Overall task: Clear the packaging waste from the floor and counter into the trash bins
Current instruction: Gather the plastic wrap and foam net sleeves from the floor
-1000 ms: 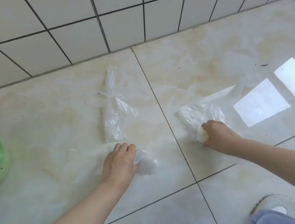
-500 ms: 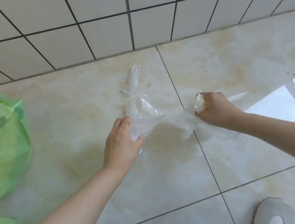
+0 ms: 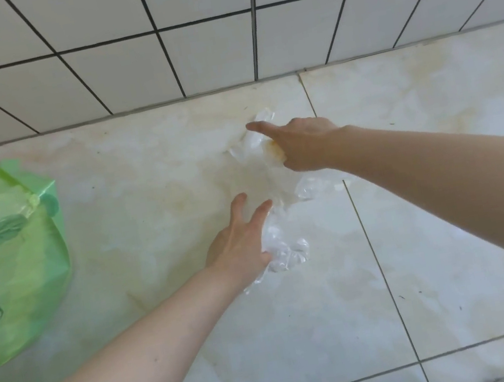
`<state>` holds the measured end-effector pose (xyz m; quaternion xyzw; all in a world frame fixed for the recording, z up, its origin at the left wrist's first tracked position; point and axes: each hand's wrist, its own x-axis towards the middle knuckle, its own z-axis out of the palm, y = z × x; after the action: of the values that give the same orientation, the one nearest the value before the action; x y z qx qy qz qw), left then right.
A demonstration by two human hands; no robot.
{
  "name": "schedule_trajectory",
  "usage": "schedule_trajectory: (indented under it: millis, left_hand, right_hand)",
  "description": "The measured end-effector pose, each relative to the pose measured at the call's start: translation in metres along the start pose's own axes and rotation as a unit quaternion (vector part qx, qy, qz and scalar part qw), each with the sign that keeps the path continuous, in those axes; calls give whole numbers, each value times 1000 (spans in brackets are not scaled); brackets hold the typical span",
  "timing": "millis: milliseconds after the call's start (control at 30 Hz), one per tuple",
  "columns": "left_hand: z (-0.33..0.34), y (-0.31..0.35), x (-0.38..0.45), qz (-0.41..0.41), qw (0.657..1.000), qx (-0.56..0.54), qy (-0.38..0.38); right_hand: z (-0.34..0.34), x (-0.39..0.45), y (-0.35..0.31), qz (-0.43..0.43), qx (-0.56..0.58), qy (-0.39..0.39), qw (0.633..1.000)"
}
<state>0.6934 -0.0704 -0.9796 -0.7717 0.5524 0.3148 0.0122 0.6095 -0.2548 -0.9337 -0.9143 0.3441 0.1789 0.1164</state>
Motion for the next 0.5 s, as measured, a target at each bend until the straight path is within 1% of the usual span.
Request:
schedule_trajectory:
  millis: [133,233,367,500]
  left_hand:
    - [5,-7,-1,8,1000,14,4]
    - [8,-13,-4,26,999,18,13]
    - [8,-21,-9,25,999,3,21]
    - [9,-26,-15,0,999,-34,35]
  right_hand:
    - [12,17,-10,-4,-52,-51,997]
    - [18,22,-9,13,-43,-84,995]
    - [24,23,-8,37,-11,-64,997]
    - [29,16,-6,43,-27,-35,998]
